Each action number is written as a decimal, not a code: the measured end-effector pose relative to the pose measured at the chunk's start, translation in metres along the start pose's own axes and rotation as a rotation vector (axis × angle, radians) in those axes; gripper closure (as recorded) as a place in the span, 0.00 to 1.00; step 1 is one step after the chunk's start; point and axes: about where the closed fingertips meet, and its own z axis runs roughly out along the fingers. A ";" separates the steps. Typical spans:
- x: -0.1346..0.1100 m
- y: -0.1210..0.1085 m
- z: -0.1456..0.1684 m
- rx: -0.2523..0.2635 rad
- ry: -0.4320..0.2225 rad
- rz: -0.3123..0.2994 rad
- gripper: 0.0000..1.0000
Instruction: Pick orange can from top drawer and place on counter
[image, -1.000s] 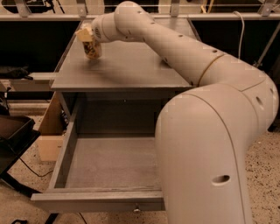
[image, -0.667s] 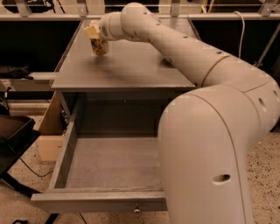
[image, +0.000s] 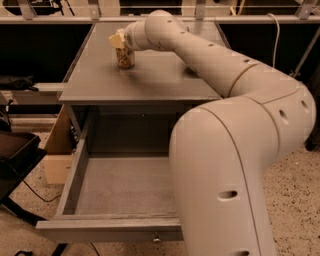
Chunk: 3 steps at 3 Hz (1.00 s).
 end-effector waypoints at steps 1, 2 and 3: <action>0.000 -0.001 0.000 0.002 0.003 0.002 0.78; 0.000 -0.001 0.000 0.002 0.003 0.002 0.55; 0.000 -0.001 0.000 0.002 0.003 0.002 0.32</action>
Offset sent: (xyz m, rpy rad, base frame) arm 0.0006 -0.0007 -0.0004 -0.0007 0.0026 -0.0023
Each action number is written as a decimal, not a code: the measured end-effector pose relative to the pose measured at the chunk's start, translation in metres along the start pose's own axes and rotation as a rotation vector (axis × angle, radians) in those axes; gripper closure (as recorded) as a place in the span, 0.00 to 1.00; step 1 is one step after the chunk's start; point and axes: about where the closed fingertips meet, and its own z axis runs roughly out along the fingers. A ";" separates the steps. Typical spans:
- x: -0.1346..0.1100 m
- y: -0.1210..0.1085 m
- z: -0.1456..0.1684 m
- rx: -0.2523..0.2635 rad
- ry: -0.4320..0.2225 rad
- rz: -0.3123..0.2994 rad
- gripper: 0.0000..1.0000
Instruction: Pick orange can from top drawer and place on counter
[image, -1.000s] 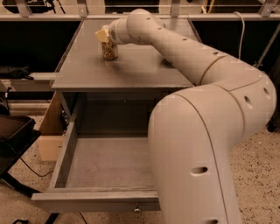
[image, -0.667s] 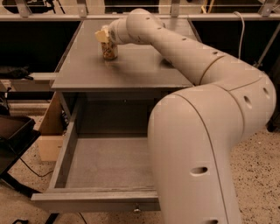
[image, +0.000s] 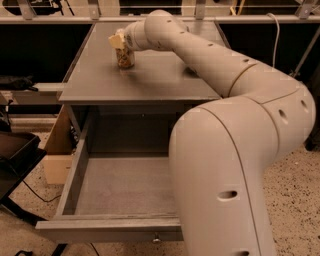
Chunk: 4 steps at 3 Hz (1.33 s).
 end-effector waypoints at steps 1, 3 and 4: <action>0.000 0.000 0.000 0.000 0.000 0.000 0.08; -0.009 0.005 -0.009 -0.024 -0.030 -0.022 0.00; -0.031 0.028 -0.051 -0.079 -0.067 -0.121 0.00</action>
Offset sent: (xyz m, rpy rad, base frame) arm 0.0000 0.0000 0.0000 0.0000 0.0000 0.0000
